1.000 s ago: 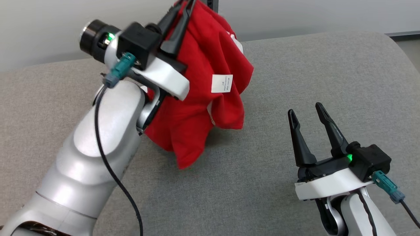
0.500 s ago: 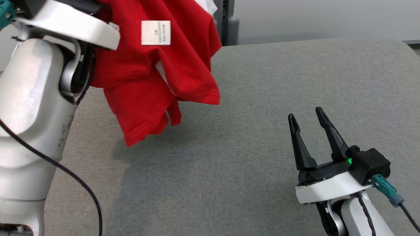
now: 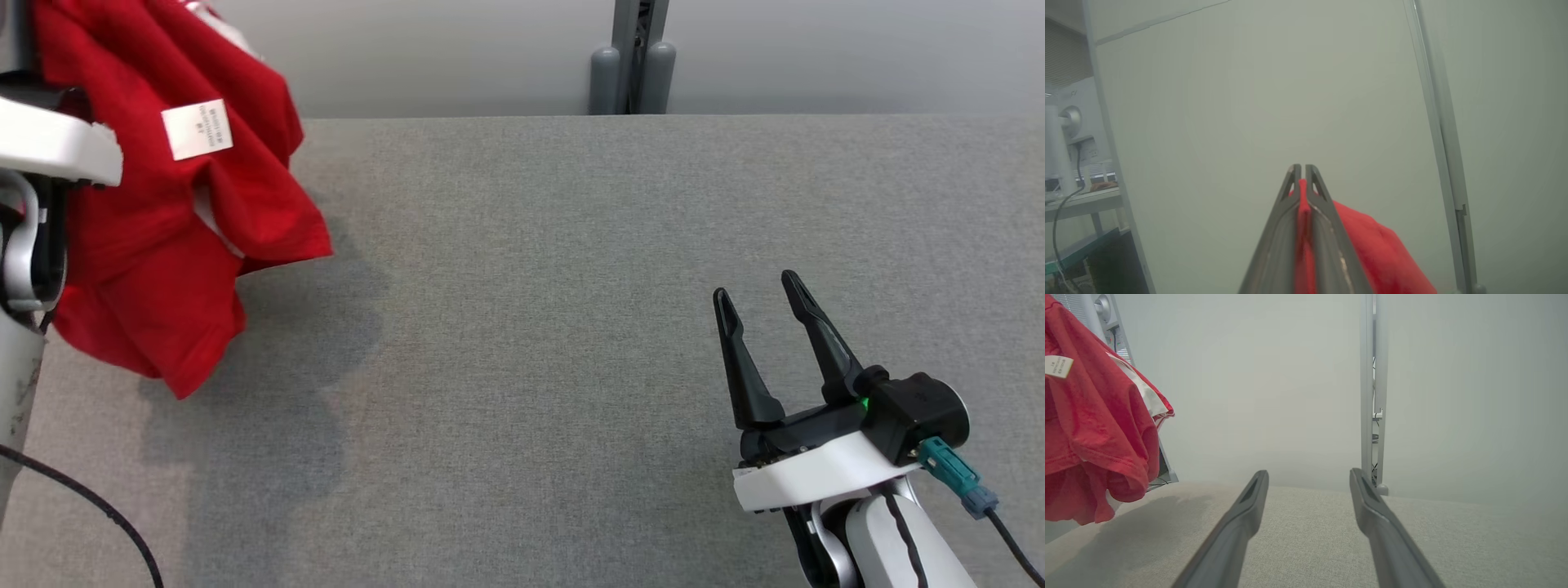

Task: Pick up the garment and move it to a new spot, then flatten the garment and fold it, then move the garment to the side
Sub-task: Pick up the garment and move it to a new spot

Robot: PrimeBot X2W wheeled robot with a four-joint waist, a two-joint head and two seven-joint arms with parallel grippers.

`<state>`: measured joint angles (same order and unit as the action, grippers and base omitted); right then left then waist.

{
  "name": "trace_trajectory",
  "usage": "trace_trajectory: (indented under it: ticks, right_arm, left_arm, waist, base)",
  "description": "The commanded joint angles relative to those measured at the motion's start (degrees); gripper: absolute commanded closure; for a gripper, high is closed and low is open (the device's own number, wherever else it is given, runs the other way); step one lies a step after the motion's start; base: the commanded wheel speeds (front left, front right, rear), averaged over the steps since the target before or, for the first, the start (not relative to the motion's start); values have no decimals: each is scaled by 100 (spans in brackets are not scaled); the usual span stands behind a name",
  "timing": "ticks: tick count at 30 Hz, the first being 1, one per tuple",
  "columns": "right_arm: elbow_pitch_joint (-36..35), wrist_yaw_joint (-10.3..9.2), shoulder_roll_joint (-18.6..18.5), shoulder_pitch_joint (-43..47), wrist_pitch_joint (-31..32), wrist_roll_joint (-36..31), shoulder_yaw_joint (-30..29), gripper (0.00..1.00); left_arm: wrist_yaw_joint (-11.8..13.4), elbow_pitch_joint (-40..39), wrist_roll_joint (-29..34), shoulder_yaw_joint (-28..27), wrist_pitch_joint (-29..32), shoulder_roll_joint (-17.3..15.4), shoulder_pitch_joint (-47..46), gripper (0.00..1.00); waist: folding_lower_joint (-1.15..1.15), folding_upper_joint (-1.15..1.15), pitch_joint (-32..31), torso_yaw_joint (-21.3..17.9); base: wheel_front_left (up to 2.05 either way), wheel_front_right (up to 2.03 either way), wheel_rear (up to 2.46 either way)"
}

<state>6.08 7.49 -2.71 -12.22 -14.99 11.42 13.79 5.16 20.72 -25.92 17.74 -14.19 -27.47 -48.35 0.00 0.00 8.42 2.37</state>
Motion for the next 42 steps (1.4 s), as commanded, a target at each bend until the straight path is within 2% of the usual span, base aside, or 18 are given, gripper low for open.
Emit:
trace_trajectory:
  ticks: [1,3,6,13,14,16,20,23,24,25,26,29,36,39,42]
  right_arm:
    - [-13,1,-35,55,-36,-42,2,0]
    - [-10,1,-39,40,-36,-57,-14,0]
    - [-4,1,-38,13,-36,-82,-26,0]
    - [29,1,-36,-9,-36,-145,-10,0]
    - [33,1,-38,-47,-36,-173,-14,0]
    - [33,1,-39,-79,-36,-176,-20,0]
    - [3,1,-37,-164,-36,-188,-5,0]
    - [16,1,-37,-224,-36,-128,34,0]
    - [27,1,-38,-234,-36,-112,48,0]
    - [36,1,-37,-239,-36,-87,63,0]
    - [41,1,-37,-239,-36,-51,68,0]
    - [28,1,-37,-250,-36,19,62,0]
    - [27,1,-39,-298,-36,120,87,0]
    - [28,1,-37,-374,-36,181,147,0]
    - [22,1,-38,-387,-36,229,181,0]
  left_arm:
    - [91,4,59,-75,-58,-78,148,100]
    - [169,20,216,-66,-69,-224,308,100]
    - [246,-29,188,-112,-84,-192,603,100]
    - [288,3,-65,-169,-100,127,1422,100]
    - [291,111,-161,-156,-101,281,1725,100]
    - [267,169,-211,-143,-101,368,1862,100]
    - [142,631,-369,-18,-61,581,2275,100]
    - [255,1049,-302,7,-11,547,2300,100]
    - [340,1154,-230,27,-15,516,2292,67]
    - [458,1216,-182,8,-24,505,2265,18]
    - [557,1248,-124,-16,-34,465,2232,0]
    - [703,1109,-7,-63,-61,396,2110,0]
    - [645,294,356,347,214,351,1815,0]
    - [462,153,467,665,774,264,1769,0]
    - [442,235,694,994,1603,82,1699,0]
  waist:
    - [0,0,60,99]
    - [0,0,94,159]
    - [0,0,155,247]
    - [0,0,240,408]
    - [0,0,287,437]
    - [0,0,308,444]
    - [0,0,429,441]
    - [0,0,516,415]
    - [0,0,521,401]
    - [0,0,523,389]
    - [0,0,524,375]
    - [0,0,545,324]
    - [0,0,577,185]
    - [0,0,603,89]
    - [0,0,633,-4]
  base:
    - [0,0,0]
    - [0,0,0]
    - [0,0,0]
    - [0,0,0]
    - [0,0,0]
    - [0,0,0]
    - [0,0,0]
    - [0,0,0]
    - [0,0,0]
    - [0,0,0]
    - [0,0,0]
    - [0,0,0]
    - [0,0,0]
    - [0,0,0]
    - [0,0,0]
